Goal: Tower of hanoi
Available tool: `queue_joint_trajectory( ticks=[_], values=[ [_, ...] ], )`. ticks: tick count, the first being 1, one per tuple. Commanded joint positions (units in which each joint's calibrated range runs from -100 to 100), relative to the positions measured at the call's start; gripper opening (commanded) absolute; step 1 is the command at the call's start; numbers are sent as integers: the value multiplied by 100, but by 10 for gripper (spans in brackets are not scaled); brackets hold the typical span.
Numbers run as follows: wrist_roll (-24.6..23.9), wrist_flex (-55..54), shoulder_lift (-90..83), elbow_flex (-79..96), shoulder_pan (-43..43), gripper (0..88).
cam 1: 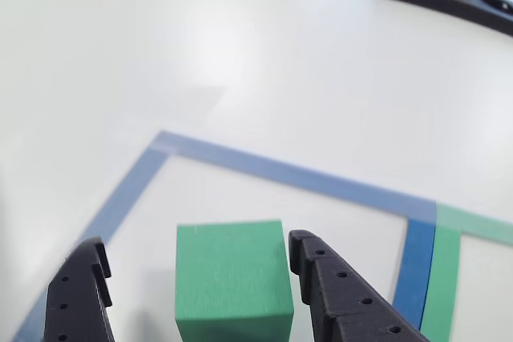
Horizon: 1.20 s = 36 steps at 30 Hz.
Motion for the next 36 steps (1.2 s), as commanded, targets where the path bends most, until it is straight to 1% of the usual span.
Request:
queue_joint_trajectory(
  ticks=[1, 3, 5, 8, 10, 12, 16, 19, 22, 25, 27, 30, 33, 36],
  values=[
    [59, 364, -993, 39, 1, 235],
    [59, 575, -1370, 66, 16, 209],
    [59, 1020, -1867, 57, 39, 151],
    [59, 1862, -2700, 66, 70, 39],
    [59, 2647, -3365, 93, 100, 7],
    [59, 3618, -4094, 111, 176, 1],
    [59, 5973, -5585, -52, 367, 1],
    [59, 7374, -6498, -198, 558, 1],
    [59, 8790, -7219, -534, 771, 1],
    [59, 10142, -7492, -1342, 1030, 1],
    [59, 10854, -7532, -1897, 1198, 1],
    [-106, 11849, -7540, -2724, 1473, 1],
    [-253, 12554, -7540, -3296, 1709, 1],
    [-345, 13023, -7572, -3723, 1930, 1]
  ],
)
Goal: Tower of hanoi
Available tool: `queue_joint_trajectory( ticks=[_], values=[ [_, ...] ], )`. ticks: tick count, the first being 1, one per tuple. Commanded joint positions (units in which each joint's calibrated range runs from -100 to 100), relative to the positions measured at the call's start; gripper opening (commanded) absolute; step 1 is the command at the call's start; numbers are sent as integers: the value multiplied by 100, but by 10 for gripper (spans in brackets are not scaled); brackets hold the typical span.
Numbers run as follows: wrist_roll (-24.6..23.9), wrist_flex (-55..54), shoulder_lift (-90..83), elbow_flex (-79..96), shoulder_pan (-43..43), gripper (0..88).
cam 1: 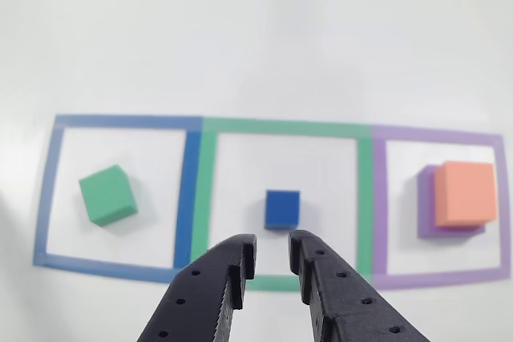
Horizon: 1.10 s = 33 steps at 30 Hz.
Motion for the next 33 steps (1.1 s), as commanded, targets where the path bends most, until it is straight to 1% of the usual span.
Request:
queue_joint_trajectory(
  ticks=[1, 5, 9, 12, 13, 16, 20, 23, 27, 29, 33],
  values=[
    [-206, 665, -268, -821, 329, 1],
    [70, 1094, -573, -1011, 557, 1],
    [217, 1369, -837, -957, 664, 1],
    [217, 1247, -1029, -530, 702, 21],
    [217, 1061, -1101, -257, 733, 51],
    [217, 284, -1398, 742, 893, 141],
    [217, -889, -1742, 2133, 1144, 207],
    [217, -1909, -1766, 3023, 1259, 228],
    [217, -3455, -1558, 4114, 1259, 234],
    [217, -4167, -1342, 4532, 1228, 237],
    [217, -5997, -621, 5322, 1205, 244]
  ],
)
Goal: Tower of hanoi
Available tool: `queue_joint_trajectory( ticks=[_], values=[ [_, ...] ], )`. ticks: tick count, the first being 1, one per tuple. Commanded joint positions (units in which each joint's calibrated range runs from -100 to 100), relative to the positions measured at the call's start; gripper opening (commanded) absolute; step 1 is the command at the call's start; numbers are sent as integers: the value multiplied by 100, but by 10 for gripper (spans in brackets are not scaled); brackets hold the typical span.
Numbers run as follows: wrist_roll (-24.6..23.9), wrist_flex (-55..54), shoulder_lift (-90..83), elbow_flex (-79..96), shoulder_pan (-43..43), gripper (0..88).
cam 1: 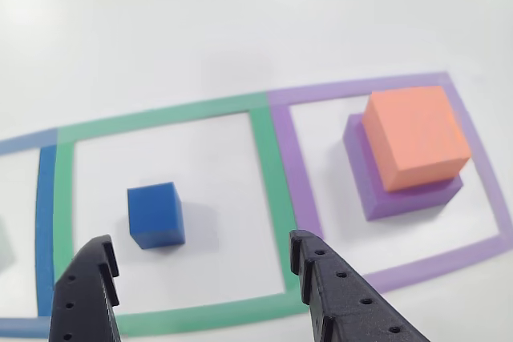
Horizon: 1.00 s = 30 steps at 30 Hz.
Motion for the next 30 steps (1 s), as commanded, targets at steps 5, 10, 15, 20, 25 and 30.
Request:
queue_joint_trajectory(
  ticks=[5, 10, 15, 20, 25, 30],
  values=[
    [79, -3540, 1818, 937, -7, 251],
    [79, -4949, 2940, 1092, -61, 252],
    [79, -6203, 4190, 1010, -114, 253],
    [79, -6972, 5240, 710, -129, 256],
    [79, -7304, 5825, 401, -244, 262],
    [79, -7369, 6105, 220, -373, 267]
  ],
)
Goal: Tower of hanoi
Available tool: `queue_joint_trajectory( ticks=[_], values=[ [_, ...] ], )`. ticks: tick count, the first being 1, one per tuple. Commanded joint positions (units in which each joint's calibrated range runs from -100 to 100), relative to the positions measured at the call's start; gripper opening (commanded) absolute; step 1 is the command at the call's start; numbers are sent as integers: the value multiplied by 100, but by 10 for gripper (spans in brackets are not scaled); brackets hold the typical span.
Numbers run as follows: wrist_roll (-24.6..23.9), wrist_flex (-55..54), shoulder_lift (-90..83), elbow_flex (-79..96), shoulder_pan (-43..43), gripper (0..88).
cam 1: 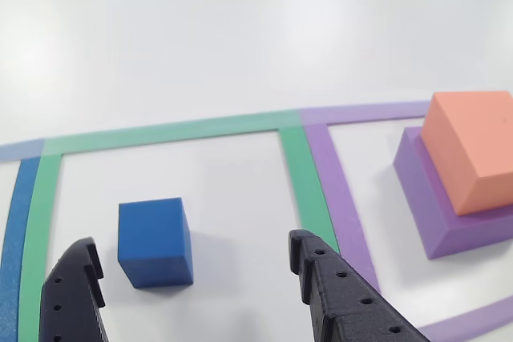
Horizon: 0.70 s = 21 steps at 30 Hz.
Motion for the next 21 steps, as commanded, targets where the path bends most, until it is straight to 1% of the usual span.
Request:
queue_joint_trajectory(
  ticks=[1, 12, 21],
  values=[
    [79, -234, 126, -189, -159, 267],
    [79, -793, 967, -544, -380, 259],
    [79, -987, 1504, -935, -449, 235]
  ],
)
